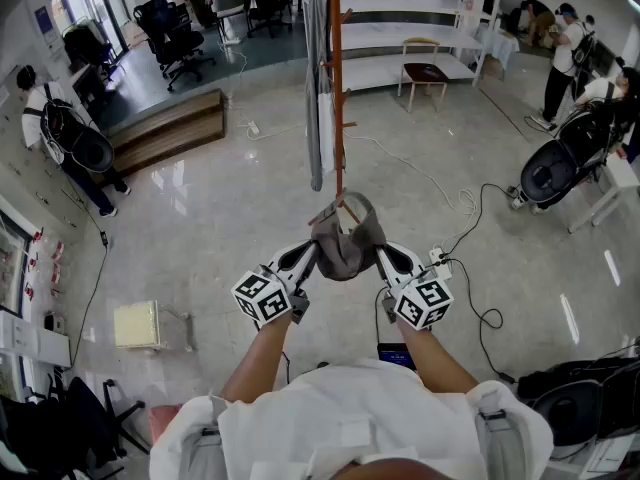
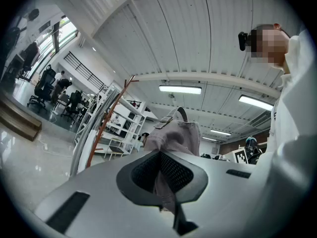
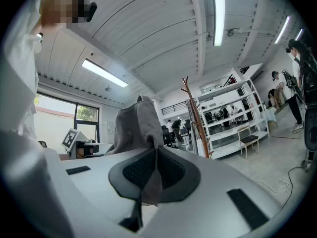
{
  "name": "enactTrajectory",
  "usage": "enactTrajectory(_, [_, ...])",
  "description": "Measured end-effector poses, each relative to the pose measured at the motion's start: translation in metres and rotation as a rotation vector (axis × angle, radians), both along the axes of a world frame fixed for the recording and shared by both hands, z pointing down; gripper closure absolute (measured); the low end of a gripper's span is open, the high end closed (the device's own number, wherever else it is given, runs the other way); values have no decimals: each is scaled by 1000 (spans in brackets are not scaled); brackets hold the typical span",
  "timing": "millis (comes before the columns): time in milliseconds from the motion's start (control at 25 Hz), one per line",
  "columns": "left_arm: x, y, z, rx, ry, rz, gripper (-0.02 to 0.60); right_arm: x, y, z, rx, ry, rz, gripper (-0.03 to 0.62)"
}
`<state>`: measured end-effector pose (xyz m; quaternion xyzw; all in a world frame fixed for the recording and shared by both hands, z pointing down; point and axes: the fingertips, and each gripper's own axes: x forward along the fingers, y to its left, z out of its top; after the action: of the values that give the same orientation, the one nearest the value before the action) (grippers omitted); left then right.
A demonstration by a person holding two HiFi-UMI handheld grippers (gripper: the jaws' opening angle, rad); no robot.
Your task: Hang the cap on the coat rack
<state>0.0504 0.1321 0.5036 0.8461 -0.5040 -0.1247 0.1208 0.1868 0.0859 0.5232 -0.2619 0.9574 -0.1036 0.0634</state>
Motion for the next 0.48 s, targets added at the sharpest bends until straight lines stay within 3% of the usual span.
enactTrajectory(480, [32, 14, 15, -13, -30, -58, 565, 30, 13, 15, -24, 25, 8, 566])
